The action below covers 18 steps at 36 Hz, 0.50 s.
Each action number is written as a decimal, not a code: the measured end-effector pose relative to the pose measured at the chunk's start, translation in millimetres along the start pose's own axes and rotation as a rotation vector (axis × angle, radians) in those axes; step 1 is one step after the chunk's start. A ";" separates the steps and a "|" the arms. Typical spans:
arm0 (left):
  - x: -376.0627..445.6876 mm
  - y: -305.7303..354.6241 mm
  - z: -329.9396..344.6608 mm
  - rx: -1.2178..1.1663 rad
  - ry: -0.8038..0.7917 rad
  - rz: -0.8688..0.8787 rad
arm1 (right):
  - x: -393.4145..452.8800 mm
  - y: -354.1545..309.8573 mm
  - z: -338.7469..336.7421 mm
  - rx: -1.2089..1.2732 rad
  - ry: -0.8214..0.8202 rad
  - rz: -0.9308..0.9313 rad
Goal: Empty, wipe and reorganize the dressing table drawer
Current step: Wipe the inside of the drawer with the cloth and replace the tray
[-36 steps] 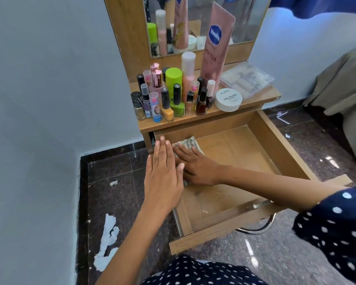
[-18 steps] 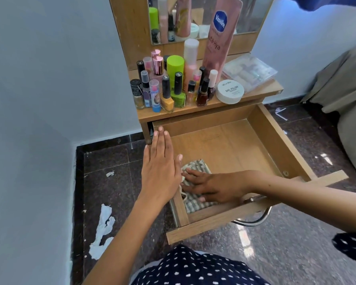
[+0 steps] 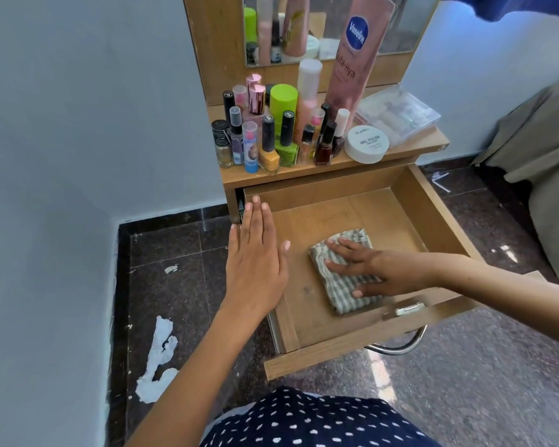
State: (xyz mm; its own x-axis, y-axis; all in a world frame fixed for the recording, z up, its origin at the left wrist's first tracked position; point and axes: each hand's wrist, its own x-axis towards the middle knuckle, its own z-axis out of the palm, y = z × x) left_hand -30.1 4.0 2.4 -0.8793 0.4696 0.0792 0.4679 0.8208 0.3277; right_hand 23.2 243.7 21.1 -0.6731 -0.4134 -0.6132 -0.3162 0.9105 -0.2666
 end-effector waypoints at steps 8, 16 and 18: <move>-2.9 2.0 -4.5 -0.007 -0.017 -0.011 | 39.6 -59.5 1.2 -0.056 0.122 -0.108; -3.1 0.9 -2.0 -0.017 -0.004 -0.012 | 37.7 -62.8 -1.7 -0.118 0.167 -0.043; -2.6 0.0 -0.9 -0.013 0.002 -0.005 | 30.8 -55.5 -2.4 -0.144 0.144 -0.021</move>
State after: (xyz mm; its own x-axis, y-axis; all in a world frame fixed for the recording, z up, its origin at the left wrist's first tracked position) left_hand -27.9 2.5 3.1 -0.8816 0.4653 0.0794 0.4627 0.8187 0.3399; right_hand 18.4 180.4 18.8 -0.7508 -0.4392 -0.4934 -0.4162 0.8945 -0.1630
